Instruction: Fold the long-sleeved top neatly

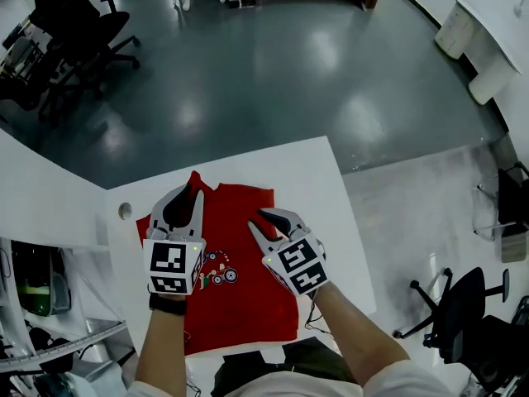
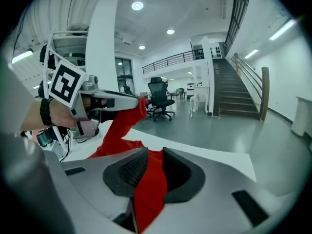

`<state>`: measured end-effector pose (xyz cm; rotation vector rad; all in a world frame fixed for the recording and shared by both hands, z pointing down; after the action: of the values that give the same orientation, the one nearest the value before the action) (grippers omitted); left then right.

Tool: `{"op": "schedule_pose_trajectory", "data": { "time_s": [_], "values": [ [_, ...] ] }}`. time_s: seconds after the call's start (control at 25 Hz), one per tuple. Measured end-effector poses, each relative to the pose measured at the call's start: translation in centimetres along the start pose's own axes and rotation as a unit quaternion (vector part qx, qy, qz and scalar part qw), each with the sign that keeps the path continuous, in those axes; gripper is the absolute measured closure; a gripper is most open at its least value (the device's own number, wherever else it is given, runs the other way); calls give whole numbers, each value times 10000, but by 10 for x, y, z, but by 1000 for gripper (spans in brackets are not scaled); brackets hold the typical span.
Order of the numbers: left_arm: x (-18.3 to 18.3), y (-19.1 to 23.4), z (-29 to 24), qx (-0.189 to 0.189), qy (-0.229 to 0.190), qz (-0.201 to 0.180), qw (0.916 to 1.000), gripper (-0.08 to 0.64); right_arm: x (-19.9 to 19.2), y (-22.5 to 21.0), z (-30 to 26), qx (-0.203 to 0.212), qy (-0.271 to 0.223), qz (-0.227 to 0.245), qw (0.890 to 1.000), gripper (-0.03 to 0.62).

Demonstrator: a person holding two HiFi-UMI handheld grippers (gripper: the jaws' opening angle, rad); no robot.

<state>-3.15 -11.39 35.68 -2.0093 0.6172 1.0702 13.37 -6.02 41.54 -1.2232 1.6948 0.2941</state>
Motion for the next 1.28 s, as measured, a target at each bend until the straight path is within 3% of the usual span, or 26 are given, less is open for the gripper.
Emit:
{"op": "schedule_pose_trajectory", "data": {
  "time_s": [0.28,0.48,0.6,0.8,1.08,1.28],
  "values": [
    [-26,-66,-37,-805,462,-363,9950,482,-15,-25,14,-222,63,-189,9996,488],
    [-55,-109,-53,-1564,916,-528,9820,402,-24,-34,13,-298,126,-293,9990,488],
    [-63,-127,-52,-1820,986,-600,9765,393,-29,-33,6,-315,222,-328,9987,488],
    [-91,-115,-42,-1744,1172,-467,9766,394,-39,-31,-11,-334,423,-301,9981,488],
    [-126,-52,-20,-1295,1495,-470,9791,394,-46,-30,-34,-472,710,-328,9958,488],
    [-152,-20,-5,-1063,1755,-556,9771,394,-45,-14,-58,-283,835,-125,9960,488]
  ]
}}
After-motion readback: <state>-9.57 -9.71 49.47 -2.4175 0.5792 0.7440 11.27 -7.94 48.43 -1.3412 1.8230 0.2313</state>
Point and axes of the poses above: the fingertips, and each gripper's own axes: z backward along the fingers, y to its left, x out of its top, the point moved 7 cm from there along z, backward along the fingers, and after that the axes turned 15 degrees about -z, right-handed, at the moved point
